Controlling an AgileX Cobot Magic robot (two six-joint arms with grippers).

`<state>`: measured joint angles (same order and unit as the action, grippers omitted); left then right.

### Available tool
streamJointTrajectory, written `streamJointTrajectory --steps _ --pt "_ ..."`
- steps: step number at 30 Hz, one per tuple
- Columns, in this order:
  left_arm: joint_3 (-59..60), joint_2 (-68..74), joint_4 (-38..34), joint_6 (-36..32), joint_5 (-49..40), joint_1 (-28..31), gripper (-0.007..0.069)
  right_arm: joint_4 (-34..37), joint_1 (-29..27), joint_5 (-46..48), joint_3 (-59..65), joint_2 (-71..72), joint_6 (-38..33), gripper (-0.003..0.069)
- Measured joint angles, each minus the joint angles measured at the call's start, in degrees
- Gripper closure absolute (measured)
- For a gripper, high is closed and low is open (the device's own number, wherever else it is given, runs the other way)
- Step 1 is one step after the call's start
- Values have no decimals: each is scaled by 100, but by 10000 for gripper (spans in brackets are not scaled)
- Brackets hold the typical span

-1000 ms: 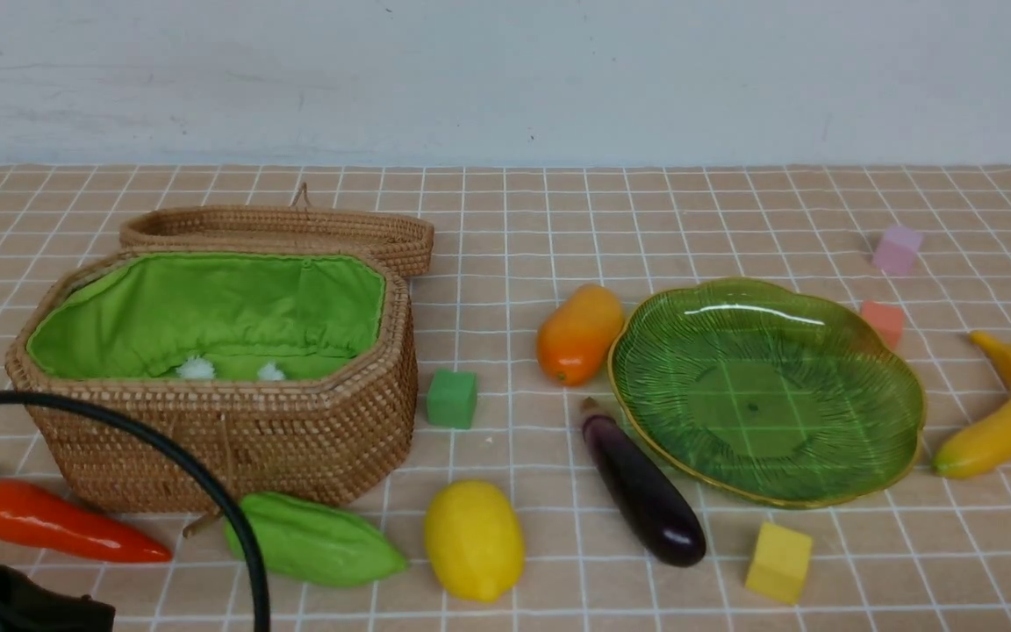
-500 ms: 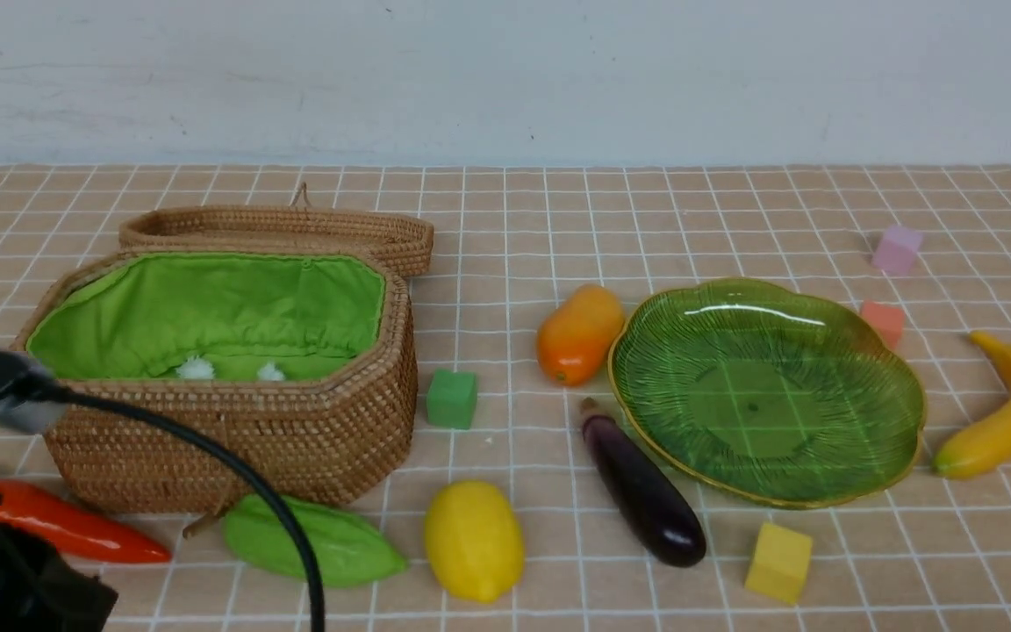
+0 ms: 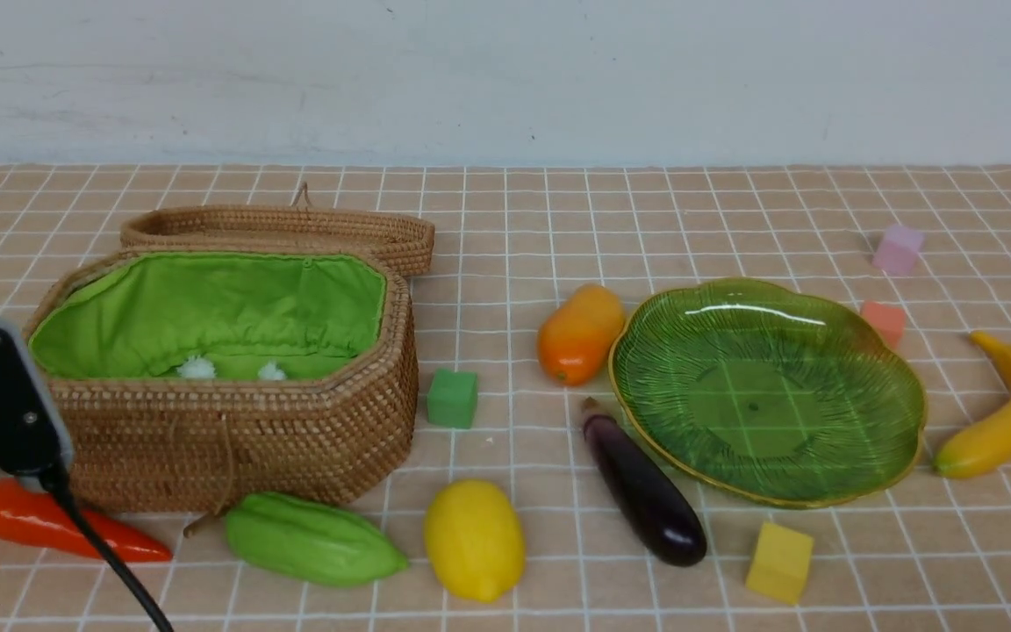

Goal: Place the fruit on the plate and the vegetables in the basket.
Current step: Use the left arm to grab a carrot and put it into the left basket

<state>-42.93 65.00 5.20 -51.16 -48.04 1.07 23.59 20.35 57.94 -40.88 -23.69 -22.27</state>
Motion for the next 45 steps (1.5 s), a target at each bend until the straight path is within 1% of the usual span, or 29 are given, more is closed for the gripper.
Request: streamJointTrajectory --steps 1,2,3,6,7,8,9,12,14,15,16,19,26,31,37,39,41,45 --pt "13 140 111 0 185 114 594 0 0 0 0 0 0 518" --pt "13 323 236 0 437 238 549 5 0 0 0 0 0 518" --pt "13 346 254 0 470 251 541 5 0 0 0 0 0 518" --pt "13 719 599 -6 951 365 365 52 0 0 0 0 0 518" --pt "13 766 622 -15 980 365 353 62 0 0 0 0 0 518" --pt "13 869 728 -38 1121 365 292 65 0 0 0 0 0 517" --pt "13 1087 918 -83 1354 365 210 71 0 0 0 0 -25 517" --pt "13 1501 1394 -155 1792 365 65 71 0 0 0 0 -109 517" --pt "13 1728 1681 -170 2072 365 11 71 0 0 0 0 -116 517" --pt "13 1728 1681 -170 2072 365 7 71 0 0 0 0 -116 517" --pt "13 1897 1876 -175 2286 365 -10 71 0 0 0 0 -123 517" --pt "13 2118 2064 -180 2500 365 -6 71 0 -31 0 0 -123 517" --pt "13 2646 2440 -191 2760 365 43 132 0 -88 0 0 -123 515" --pt "6 2788 2498 -200 2892 377 47 144 0 -130 0 0 -123 515" --pt "-74 2848 2472 -386 2738 382 52 150 0 -172 0 0 -123 519" --pt "-100 2843 2451 -421 2656 382 71 156 0 -172 0 0 -123 519" --pt "-105 2815 2403 -472 2538 382 116 156 0 -172 0 0 -123 519" --pt "-66 2691 2275 -589 2187 376 180 156 0 -174 0 0 -123 519"
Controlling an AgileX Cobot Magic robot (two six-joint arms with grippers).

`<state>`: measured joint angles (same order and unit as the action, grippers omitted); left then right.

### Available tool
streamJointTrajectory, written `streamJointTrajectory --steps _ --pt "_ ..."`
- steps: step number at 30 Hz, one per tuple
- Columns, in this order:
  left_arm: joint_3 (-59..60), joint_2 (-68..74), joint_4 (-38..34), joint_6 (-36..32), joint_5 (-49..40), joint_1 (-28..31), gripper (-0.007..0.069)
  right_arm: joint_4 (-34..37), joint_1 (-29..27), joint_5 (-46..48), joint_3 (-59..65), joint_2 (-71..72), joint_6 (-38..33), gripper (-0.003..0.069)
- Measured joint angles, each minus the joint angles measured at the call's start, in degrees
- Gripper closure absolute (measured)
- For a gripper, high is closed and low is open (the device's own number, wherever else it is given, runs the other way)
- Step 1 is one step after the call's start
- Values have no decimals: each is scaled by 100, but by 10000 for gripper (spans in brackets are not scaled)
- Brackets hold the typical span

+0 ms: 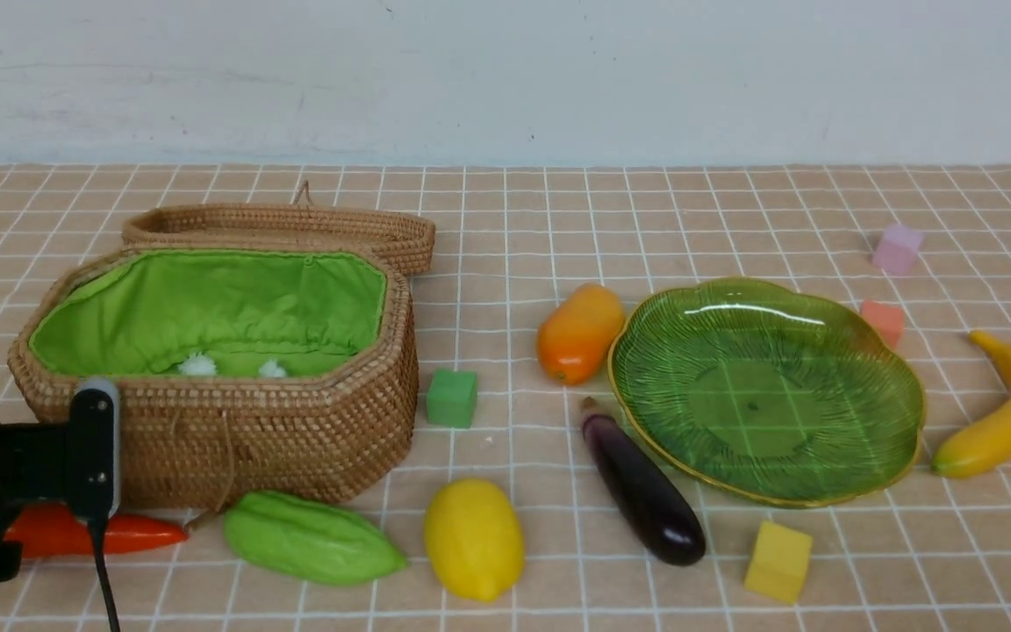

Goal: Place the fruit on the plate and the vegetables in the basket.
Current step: Use the left arm to grab a carrot and put it into the left basket

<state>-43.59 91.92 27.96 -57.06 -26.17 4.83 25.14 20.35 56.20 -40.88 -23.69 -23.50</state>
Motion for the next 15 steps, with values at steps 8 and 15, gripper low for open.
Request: streamJointTrajectory --steps 8,15 --pt "71 -416 -624 -32 -385 6 200 0 0 -19 0 0 0 519" --pt "71 -435 -1128 -214 -351 6 140 -5 0 -126 0 0 -1 517"
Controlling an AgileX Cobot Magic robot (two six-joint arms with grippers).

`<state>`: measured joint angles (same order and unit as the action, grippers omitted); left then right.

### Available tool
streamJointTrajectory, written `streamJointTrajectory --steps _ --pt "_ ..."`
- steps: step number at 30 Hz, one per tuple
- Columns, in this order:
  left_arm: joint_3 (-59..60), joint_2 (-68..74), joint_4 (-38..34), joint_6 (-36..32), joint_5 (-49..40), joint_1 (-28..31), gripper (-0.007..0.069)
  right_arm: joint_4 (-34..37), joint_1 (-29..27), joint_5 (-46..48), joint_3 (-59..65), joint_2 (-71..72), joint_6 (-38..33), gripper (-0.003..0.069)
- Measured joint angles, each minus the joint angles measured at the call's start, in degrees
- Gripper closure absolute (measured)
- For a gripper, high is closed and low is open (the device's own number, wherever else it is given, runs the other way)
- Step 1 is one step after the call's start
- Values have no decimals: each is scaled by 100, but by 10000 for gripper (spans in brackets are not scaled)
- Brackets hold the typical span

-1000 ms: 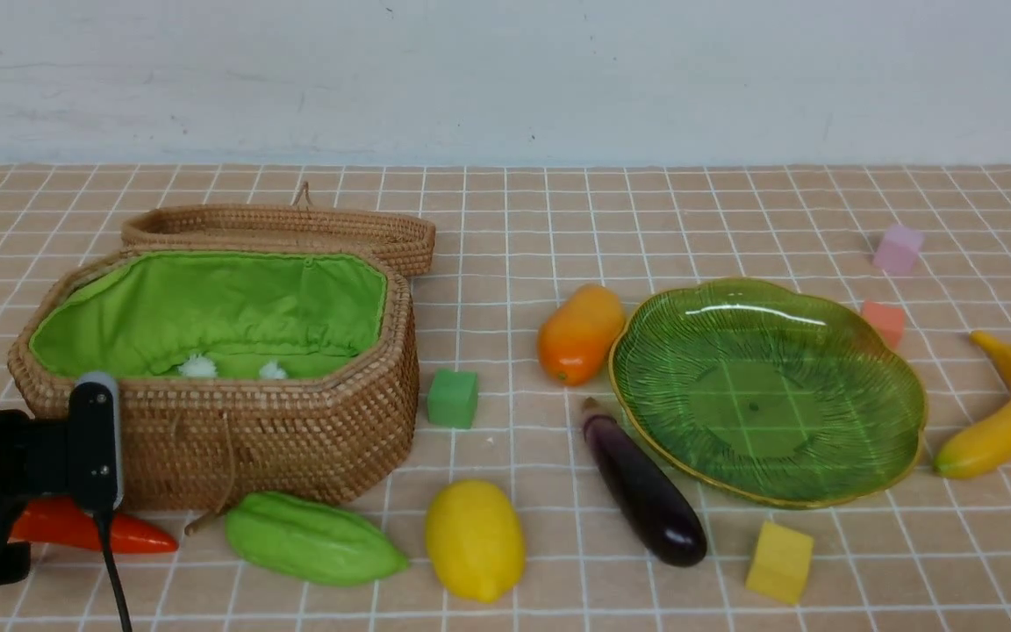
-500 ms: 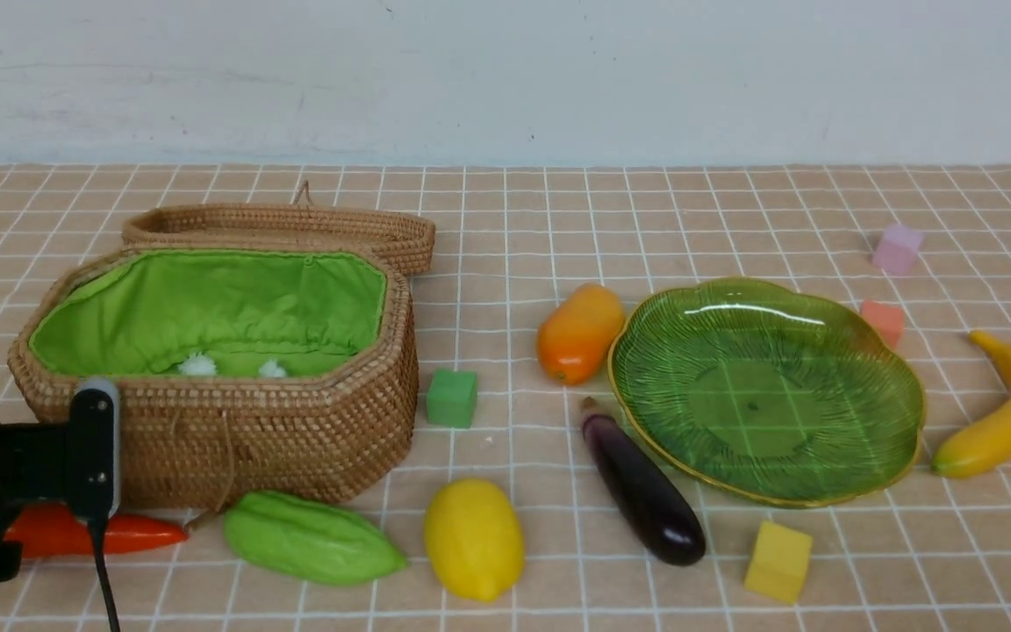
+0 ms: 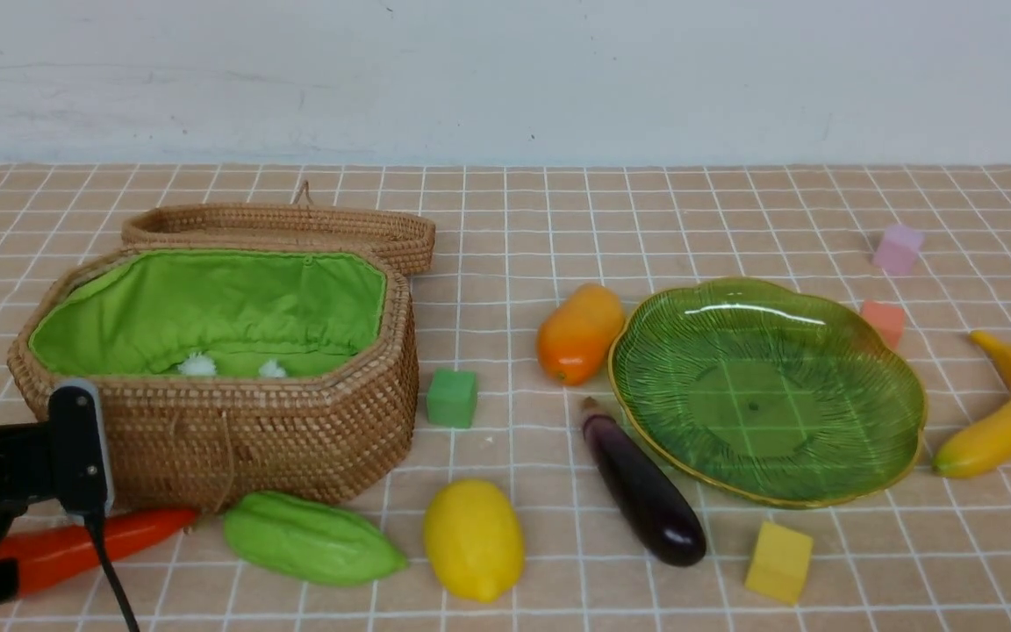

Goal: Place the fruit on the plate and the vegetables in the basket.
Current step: Use the left arm to grab a carrot and put it into the left basket

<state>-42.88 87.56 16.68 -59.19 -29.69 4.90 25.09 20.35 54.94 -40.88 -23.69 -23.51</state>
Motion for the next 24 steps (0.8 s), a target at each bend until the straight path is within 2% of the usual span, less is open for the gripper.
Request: streamJointTrajectory --steps 5,11,12,13,14,20,24 --pt "0 219 -542 -429 32 0 113 6 0 -17 0 0 0 515" --pt "0 422 -832 -890 160 0 136 12 0 -17 0 0 0 517" --pt "0 434 -928 -895 202 0 193 30 0 -17 0 0 0 517" --pt "0 439 -941 -895 202 0 202 29 0 -17 0 0 0 517" --pt "0 432 -1017 -883 158 -7 266 36 0 -17 0 0 0 517" --pt "0 -172 -875 -785 -668 -399 262 49 0 -44 0 0 0 517" --pt "0 -1047 -835 -297 -1023 -820 262 163 0 -328 0 0 0 515"
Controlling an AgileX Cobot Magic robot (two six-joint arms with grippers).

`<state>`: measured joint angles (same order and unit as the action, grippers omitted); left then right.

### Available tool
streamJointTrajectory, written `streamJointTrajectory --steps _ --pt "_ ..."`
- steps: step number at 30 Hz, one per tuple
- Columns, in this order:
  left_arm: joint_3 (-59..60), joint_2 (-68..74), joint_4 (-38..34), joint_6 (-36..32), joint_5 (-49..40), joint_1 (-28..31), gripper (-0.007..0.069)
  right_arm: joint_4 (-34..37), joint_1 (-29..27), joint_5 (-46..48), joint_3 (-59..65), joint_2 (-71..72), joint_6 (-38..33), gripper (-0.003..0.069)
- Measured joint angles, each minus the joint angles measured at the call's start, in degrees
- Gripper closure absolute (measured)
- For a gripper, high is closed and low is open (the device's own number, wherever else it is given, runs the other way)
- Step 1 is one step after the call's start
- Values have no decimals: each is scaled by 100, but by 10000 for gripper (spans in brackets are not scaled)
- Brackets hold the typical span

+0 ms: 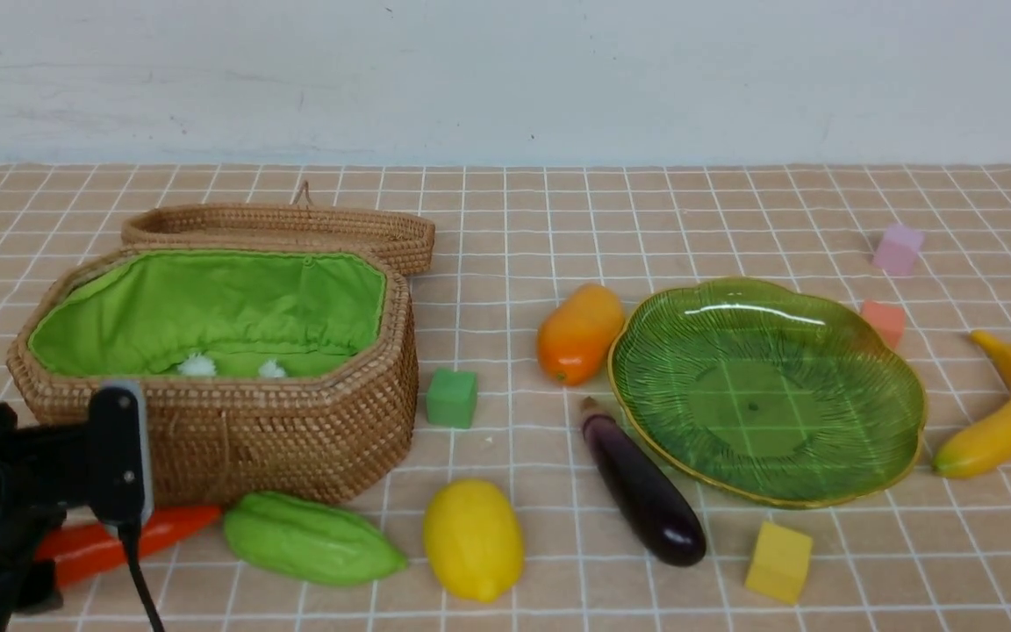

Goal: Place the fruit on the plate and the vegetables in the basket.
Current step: Use the left arm to grab a carrot and put it into the left basket

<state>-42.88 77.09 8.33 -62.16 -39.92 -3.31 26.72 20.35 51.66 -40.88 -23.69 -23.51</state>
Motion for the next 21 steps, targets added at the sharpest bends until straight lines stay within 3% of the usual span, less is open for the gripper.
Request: streamJointTrajectory --steps 4,9,21 --pt "-181 -1282 -8 438 -291 -544 262 148 0 -434 0 0 0 512" --pt "-721 -1989 25 508 79 -748 262 383 0 -761 0 0 0 508" --pt "-2461 572 187 680 809 -748 262 900 0 -820 0 0 0 508"
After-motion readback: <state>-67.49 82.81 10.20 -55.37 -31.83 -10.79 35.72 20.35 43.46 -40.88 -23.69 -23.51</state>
